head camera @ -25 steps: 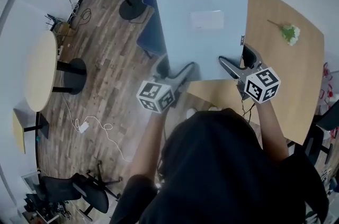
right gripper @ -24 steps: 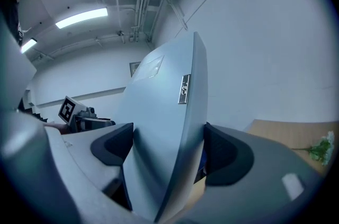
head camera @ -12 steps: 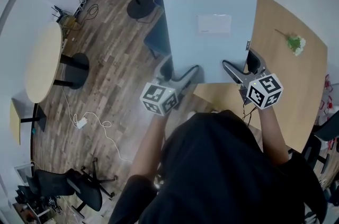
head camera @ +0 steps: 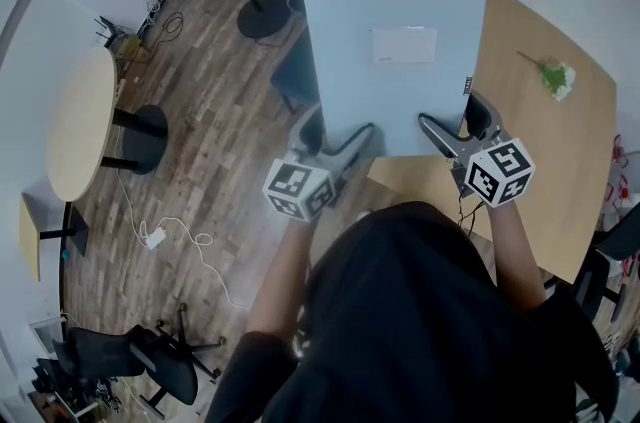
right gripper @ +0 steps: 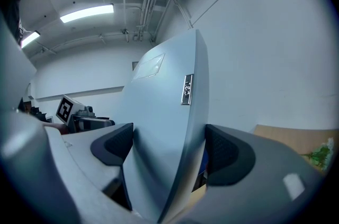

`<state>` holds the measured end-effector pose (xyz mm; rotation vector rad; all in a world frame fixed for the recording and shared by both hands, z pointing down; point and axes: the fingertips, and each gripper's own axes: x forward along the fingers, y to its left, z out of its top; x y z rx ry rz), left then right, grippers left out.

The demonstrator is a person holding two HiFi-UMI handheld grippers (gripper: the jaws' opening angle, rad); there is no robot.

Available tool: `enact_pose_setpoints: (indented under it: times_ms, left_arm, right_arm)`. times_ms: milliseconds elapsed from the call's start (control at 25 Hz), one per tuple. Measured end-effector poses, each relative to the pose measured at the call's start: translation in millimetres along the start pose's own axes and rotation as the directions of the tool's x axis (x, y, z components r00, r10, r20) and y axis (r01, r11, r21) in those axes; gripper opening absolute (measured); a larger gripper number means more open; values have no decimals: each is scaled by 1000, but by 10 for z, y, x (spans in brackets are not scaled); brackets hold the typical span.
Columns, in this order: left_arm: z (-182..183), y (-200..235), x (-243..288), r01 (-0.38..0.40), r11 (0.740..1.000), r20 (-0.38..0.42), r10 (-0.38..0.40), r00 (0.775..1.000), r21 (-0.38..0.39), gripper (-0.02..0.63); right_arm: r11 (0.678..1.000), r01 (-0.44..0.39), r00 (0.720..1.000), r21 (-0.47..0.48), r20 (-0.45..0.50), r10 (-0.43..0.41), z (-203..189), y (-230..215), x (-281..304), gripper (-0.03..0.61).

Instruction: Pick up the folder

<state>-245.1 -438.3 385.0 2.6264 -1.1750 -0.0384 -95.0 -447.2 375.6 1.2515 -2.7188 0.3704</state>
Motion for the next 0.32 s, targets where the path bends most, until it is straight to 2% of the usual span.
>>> enact_pose_setpoints:
  times_ms: [320]
  left_arm:
    - [-3,-100,81,7,1000,5,-7,1000,15,408]
  right_arm:
    - [1000,10,1000,-6,5,-10,-1,-85,-96,419]
